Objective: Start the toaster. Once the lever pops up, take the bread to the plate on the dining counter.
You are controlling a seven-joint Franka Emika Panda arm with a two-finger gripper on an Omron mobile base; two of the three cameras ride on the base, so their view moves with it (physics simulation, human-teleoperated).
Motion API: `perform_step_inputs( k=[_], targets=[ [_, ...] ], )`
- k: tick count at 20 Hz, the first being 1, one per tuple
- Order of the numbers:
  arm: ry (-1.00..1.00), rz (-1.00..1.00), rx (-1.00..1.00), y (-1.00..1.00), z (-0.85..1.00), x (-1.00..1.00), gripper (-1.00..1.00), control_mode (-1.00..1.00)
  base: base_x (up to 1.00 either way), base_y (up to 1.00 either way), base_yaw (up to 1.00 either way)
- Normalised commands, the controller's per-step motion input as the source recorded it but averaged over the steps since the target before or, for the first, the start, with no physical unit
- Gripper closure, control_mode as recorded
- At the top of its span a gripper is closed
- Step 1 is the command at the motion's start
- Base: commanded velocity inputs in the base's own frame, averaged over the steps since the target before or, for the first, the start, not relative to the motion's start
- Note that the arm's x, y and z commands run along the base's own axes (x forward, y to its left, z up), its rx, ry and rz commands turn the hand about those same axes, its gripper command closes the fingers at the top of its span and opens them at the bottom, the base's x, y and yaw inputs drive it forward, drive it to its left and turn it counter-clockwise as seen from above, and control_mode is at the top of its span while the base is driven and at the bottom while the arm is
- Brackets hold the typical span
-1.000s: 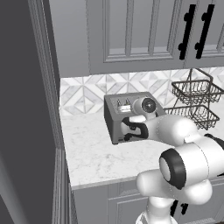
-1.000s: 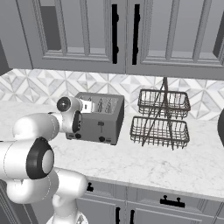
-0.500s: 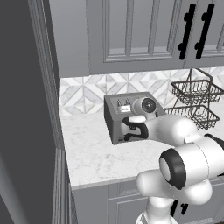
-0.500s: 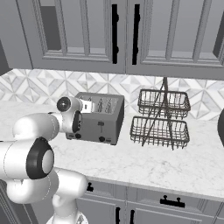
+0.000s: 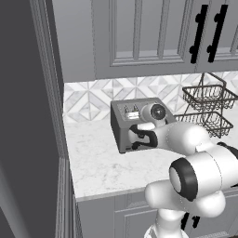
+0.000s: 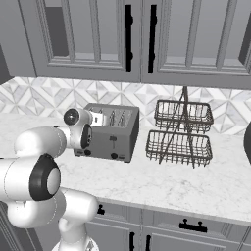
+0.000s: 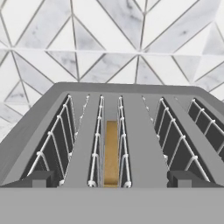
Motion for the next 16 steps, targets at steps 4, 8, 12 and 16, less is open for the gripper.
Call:
perform_step_inputs(
  k=[4,8,12,16],
  targets=[
    [0.0,0.0,0.0,0.0,0.0,0.0,-1.0,-1.0,0.0,0.0,0.0],
    [0.0,0.0,0.0,0.0,0.0,0.0,-1.0,-1.0,0.0,0.0,0.0],
    [0.0,0.0,0.0,0.0,0.0,0.0,-1.0,-1.0,0.0,0.0,0.0],
    [0.0,0.0,0.0,0.0,0.0,0.0,-1.0,-1.0,0.0,0.0,0.0]
  ],
)
